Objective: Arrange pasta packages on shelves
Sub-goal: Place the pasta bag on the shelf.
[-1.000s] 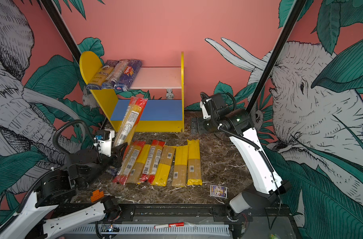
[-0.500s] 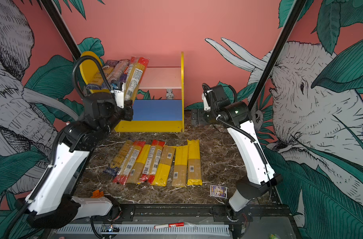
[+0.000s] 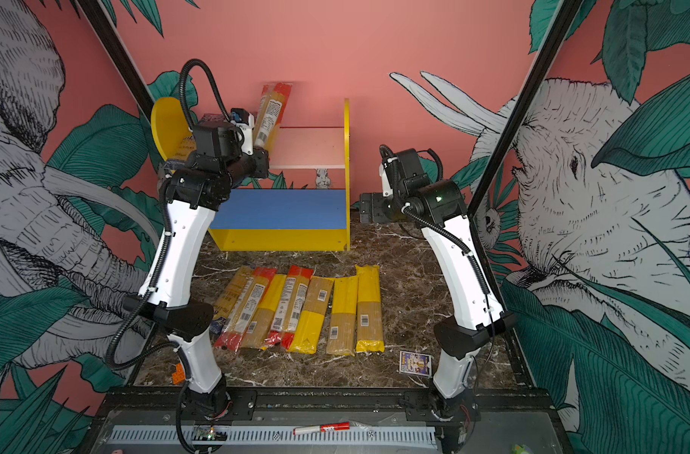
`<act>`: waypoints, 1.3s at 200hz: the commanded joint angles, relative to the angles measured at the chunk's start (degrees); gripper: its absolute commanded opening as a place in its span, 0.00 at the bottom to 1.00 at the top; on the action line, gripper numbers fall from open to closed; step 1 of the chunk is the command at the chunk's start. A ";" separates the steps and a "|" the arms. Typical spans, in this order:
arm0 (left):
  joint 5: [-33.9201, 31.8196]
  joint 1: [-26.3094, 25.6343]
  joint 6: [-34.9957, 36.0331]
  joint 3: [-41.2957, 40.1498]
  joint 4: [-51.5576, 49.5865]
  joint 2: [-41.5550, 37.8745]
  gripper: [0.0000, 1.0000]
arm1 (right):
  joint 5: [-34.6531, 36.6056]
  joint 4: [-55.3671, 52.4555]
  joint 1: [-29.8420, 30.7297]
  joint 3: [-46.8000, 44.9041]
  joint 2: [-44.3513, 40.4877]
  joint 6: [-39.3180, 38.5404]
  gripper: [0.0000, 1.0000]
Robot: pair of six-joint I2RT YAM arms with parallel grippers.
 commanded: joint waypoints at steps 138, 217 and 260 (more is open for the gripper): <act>8.52 5.42 -8.07 6.10 11.22 1.02 0.35 | -0.93 0.16 -4.06 1.77 3.00 1.58 0.99; 9.46 5.58 -9.49 4.94 11.15 1.43 0.38 | 0.47 2.41 -4.40 -5.77 -2.60 3.09 0.99; 10.37 5.57 -9.81 1.89 11.88 -1.94 0.40 | 0.62 2.22 -4.38 -6.49 -3.56 3.51 0.99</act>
